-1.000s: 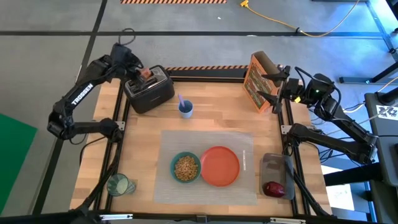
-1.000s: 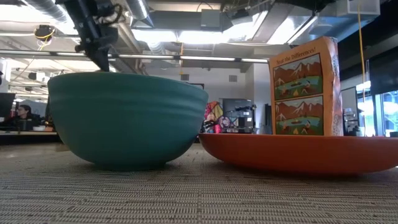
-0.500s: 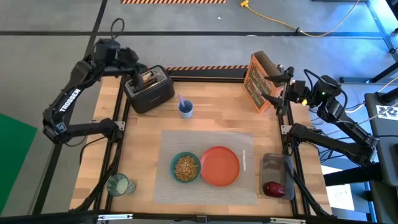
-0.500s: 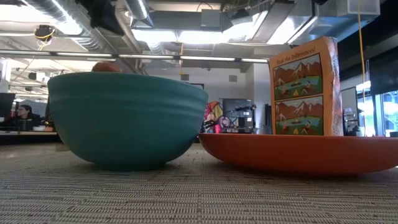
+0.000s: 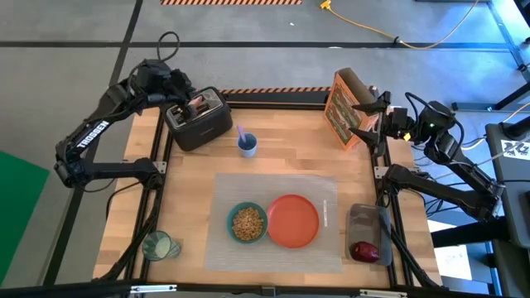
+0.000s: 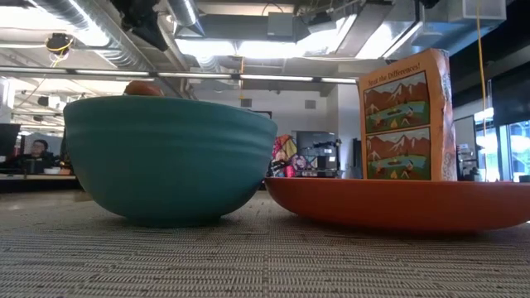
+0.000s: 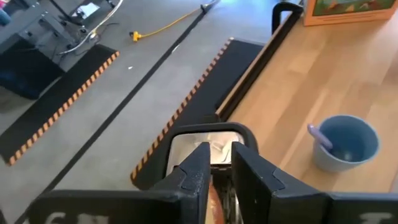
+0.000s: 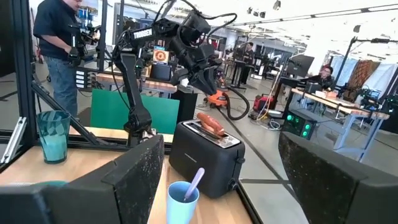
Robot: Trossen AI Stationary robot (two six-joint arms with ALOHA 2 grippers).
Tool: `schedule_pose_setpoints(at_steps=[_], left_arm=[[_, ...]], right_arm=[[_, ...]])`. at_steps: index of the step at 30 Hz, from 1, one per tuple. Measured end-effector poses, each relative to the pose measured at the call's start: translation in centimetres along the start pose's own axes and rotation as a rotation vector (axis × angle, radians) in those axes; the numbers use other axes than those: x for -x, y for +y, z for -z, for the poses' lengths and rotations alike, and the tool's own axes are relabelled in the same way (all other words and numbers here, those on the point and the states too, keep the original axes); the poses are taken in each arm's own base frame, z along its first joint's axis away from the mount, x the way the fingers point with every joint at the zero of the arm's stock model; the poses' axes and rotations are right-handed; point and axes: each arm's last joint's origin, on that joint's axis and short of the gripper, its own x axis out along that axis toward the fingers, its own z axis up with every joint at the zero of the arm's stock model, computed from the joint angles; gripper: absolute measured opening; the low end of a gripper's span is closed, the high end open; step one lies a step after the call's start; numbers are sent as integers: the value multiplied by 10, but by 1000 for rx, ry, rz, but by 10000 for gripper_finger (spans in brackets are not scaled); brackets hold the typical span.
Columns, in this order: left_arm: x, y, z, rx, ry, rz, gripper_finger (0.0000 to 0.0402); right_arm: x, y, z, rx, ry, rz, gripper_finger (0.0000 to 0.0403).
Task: Arrange a breakfast setting
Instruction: Put the toasted bread from the toaster onto the orange plate
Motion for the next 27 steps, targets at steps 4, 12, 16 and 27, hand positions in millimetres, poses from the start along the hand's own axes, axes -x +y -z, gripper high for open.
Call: schedule_pose_setpoints(at_steps=[4,12,16,27], left_arm=[[0,0,1,-16,8,7,103],[-16,-3,12,-9,207,-16,210],[-26,-3,13,12,268,-35,237],[-52,-4,18,-17,373,-106,243]], right_arm=[[0,0,1,-4,8,-1,305],[0,1,6,-23,52,-7,305],[0,1,7,-26,69,-2,305],[0,2,12,-47,113,-8,305]])
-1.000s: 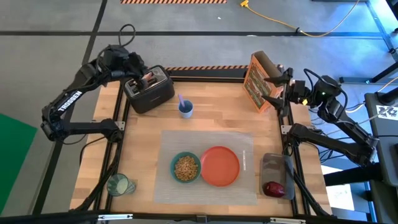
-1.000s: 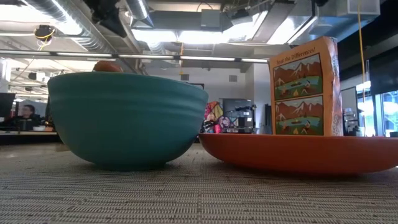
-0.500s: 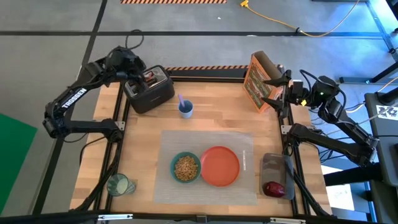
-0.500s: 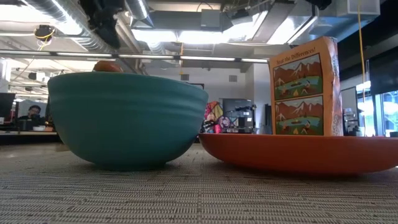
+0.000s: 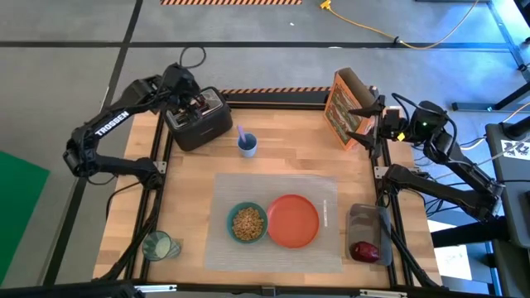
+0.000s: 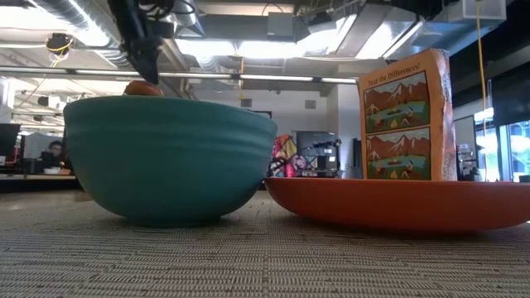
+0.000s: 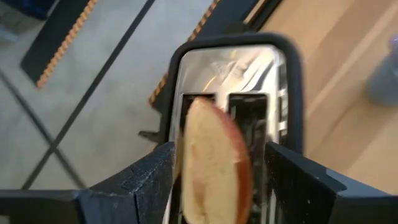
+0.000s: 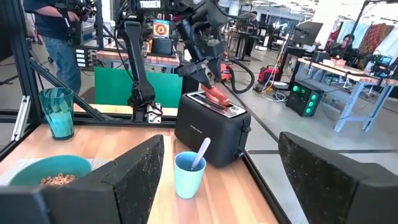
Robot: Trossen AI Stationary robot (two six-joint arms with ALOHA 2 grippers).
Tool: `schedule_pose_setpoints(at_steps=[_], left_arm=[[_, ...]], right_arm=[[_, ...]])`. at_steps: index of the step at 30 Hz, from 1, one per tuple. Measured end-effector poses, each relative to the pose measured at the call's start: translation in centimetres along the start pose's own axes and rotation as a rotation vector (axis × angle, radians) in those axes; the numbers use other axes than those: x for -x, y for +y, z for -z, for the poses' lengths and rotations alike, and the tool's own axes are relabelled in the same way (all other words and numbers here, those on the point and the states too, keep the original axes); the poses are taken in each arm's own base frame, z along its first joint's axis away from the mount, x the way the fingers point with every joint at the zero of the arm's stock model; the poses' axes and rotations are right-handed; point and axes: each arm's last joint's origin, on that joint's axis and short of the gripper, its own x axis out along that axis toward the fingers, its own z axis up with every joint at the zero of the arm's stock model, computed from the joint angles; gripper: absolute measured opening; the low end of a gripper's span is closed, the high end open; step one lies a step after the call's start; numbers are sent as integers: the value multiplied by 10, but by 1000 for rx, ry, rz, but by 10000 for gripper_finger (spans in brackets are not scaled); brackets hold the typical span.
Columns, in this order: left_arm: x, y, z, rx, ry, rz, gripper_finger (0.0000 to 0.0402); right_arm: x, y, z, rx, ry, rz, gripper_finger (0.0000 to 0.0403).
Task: Arrange a breakfast setting
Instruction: Put the toasted bread from the toaster onto the orange plate
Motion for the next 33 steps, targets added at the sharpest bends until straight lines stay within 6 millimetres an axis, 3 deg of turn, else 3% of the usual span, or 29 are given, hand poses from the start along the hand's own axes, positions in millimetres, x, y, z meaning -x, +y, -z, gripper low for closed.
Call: schedule_pose_setpoints(at_steps=[10,23,27,33], left_arm=[[-19,-1,14,-3,88,-21,227],[-19,-2,7,-18,4,-37,59],[-7,-1,5,-26,-76,-51,48],[38,-1,-4,-50,-307,-13,51]], right_arm=[[-1,0,0,36,3,0,305],[-1,-2,1,43,16,51,305],[-1,-2,1,43,14,52,305],[-1,-2,-2,70,-11,56,305]])
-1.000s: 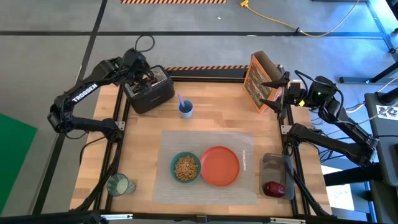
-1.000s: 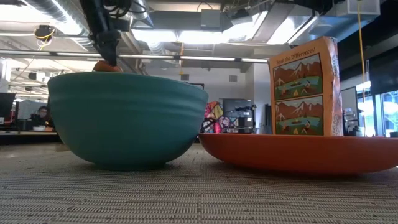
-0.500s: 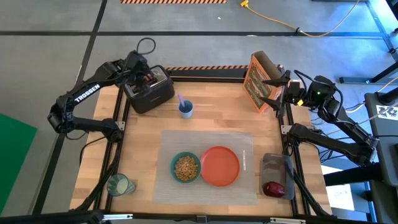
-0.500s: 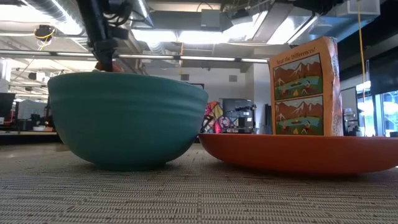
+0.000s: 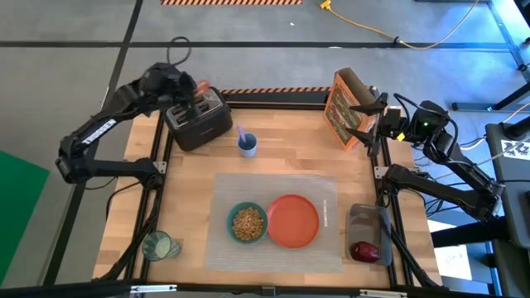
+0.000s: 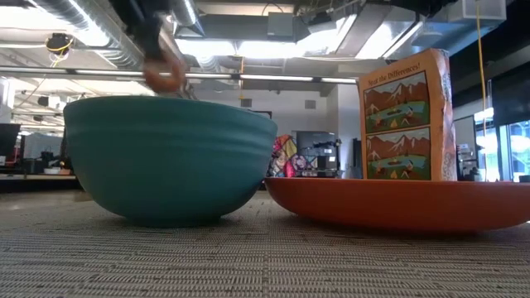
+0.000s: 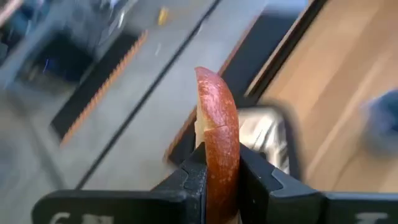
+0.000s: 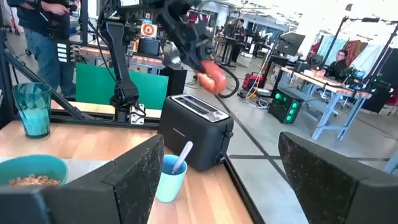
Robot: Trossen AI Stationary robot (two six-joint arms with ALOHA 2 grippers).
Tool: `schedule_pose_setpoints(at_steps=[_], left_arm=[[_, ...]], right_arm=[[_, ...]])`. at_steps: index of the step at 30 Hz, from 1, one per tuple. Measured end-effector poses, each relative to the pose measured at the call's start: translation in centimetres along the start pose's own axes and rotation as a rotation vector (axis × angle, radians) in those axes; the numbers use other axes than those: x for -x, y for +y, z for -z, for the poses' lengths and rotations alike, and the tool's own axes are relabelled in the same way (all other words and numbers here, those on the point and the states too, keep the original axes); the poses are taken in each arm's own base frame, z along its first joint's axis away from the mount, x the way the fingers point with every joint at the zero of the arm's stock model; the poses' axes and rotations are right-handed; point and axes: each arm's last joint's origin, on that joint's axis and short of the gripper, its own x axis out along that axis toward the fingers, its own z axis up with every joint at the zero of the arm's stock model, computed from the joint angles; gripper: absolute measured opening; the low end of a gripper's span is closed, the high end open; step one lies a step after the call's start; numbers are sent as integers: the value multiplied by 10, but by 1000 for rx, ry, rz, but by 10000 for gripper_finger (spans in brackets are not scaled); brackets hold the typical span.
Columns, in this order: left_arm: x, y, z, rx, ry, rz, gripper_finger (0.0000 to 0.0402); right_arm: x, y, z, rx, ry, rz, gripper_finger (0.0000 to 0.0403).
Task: Arrange a breakfast setting
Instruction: Put the toasted bread from the toaster onto the orange plate
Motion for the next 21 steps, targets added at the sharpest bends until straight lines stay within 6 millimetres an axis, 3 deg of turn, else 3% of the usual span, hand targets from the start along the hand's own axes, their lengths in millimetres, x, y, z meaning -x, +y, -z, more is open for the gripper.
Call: schedule_pose_setpoints(at_steps=[5,9,13,21], left_arm=[[23,-21,-17,-67,-282,311,51],[31,-50,-27,-155,-376,482,51],[29,-91,-38,-243,-429,565,51],[17,-181,-62,-412,-568,596,52]], right_arm=[[0,-1,0,38,12,47,305],[0,-2,0,39,17,67,305],[0,-2,-1,-10,4,62,305],[1,3,-12,-210,-120,-187,300]])
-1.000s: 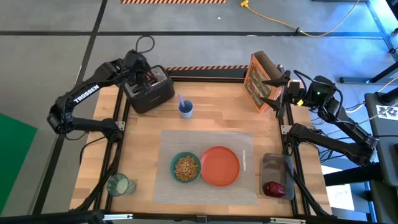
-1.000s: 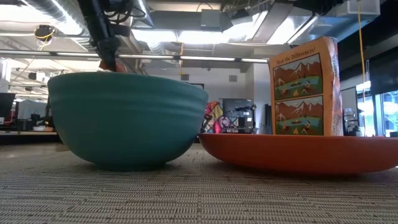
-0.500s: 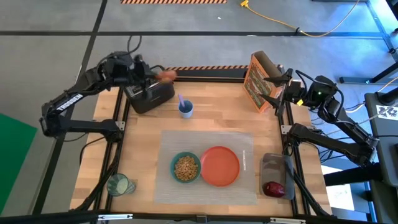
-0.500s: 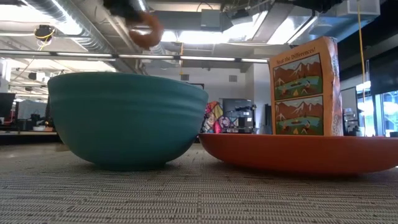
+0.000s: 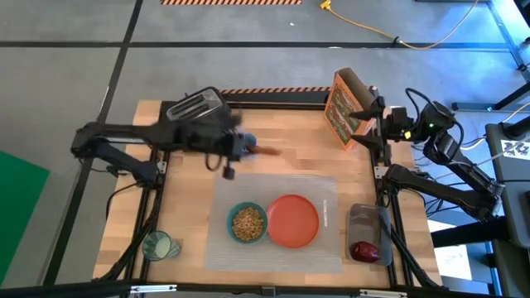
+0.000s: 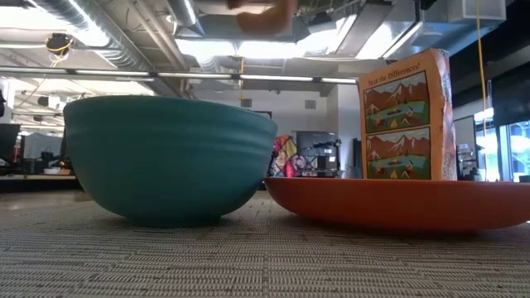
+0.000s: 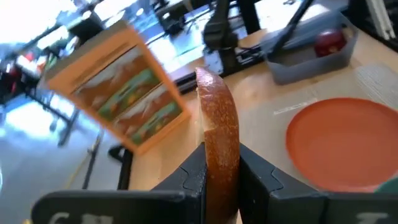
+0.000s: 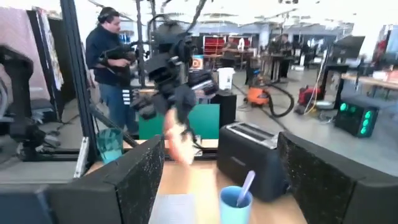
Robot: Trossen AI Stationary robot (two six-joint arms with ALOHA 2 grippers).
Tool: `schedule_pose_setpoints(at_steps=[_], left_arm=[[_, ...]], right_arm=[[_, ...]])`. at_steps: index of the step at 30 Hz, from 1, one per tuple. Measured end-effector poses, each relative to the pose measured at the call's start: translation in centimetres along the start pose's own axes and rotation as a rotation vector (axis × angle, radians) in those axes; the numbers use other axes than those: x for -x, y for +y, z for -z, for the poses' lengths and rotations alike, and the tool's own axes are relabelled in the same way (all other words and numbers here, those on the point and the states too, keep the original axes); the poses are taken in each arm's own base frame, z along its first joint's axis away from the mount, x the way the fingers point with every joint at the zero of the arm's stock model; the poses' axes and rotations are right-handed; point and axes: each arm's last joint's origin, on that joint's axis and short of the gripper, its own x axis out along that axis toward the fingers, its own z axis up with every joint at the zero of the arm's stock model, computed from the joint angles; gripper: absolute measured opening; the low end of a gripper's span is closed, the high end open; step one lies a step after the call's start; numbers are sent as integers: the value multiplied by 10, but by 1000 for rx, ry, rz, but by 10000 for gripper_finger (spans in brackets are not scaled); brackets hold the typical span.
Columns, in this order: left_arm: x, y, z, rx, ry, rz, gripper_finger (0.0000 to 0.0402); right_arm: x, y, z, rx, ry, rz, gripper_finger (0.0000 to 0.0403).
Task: Arrange a breakfast setting
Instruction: Put the toasted bread from the toaster onto the orange plate
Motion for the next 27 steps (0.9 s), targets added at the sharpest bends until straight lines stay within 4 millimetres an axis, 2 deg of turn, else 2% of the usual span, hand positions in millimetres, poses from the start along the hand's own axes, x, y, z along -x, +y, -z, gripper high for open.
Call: schedule_pose_setpoints(at_steps=[7,11,15,21,27], left_arm=[[-70,-60,-2,-218,-20,84,52],[-97,-98,9,-454,80,64,52],[-117,-127,19,-621,122,65,52],[-137,-152,25,-756,47,125,52],[-144,-158,32,-918,17,189,52]], right_arm=[[1,12,2,-44,21,-105,253],[-1,18,6,-61,51,-97,231],[-2,22,6,-59,57,-85,226],[-6,24,7,-37,63,-54,225],[-10,22,9,-39,73,-40,225]])
